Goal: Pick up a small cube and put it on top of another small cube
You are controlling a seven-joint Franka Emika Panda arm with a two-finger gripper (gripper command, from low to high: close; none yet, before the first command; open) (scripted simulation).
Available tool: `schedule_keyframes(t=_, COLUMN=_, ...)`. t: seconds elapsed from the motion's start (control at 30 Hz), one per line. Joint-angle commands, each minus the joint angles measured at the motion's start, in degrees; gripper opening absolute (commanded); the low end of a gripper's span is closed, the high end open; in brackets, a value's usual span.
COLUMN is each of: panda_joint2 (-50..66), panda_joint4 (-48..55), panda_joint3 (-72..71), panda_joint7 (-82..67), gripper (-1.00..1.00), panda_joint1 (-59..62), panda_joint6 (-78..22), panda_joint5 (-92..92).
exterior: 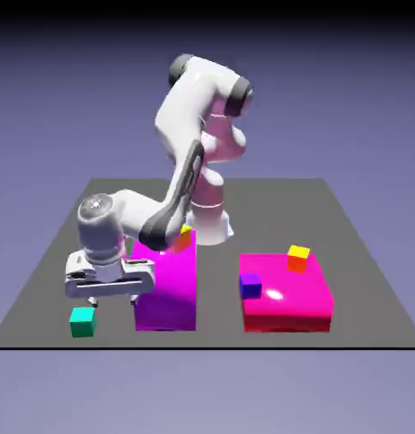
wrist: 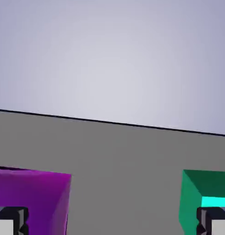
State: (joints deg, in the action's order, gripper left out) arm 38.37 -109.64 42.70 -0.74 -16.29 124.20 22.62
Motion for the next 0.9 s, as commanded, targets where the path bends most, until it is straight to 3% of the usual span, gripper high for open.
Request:
schedule_keyframes(t=0.0, panda_joint2=2.1, panda_joint4=1.5, panda_joint3=1.2, panda_joint7=-1.2, gripper=0.0, panda_joint1=-0.4, panda_joint6=-1.5, panda_joint5=0.7)
schedule_keyframes(t=0.27, panda_joint2=15.9, panda_joint4=12.0, panda_joint3=8.5, panda_joint7=-7.5, gripper=0.0, panda_joint1=-0.4, panda_joint6=-13.5, panda_joint5=6.6)
schedule_keyframes(t=0.37, panda_joint2=15.3, panda_joint4=12.3, panda_joint3=9.5, panda_joint7=-5.1, gripper=0.0, panda_joint1=1.7, panda_joint6=-12.8, panda_joint5=6.5)
schedule_keyframes(t=0.47, panda_joint2=19.9, panda_joint4=9.8, panda_joint3=5.7, panda_joint7=-6.6, gripper=0.0, panda_joint1=3.6, panda_joint6=-5.8, panda_joint5=10.1)
schedule_keyframes(t=0.5, panda_joint2=19.9, panda_joint4=9.8, panda_joint3=5.7, panda_joint7=-6.6, gripper=-1.0, panda_joint1=3.6, panda_joint6=-5.8, panda_joint5=10.1)
schedule_keyframes(t=0.63, panda_joint2=14.9, panda_joint4=12.1, panda_joint3=9.1, panda_joint7=-5.4, gripper=-1.0, panda_joint1=1.7, panda_joint6=-12.5, panda_joint5=6.2)
schedule_keyframes(t=0.87, panda_joint2=1.5, panda_joint4=7.2, panda_joint3=-4.3, panda_joint7=-4.4, gripper=-1.0, panda_joint1=4.9, panda_joint6=-11.1, panda_joint5=-2.0)
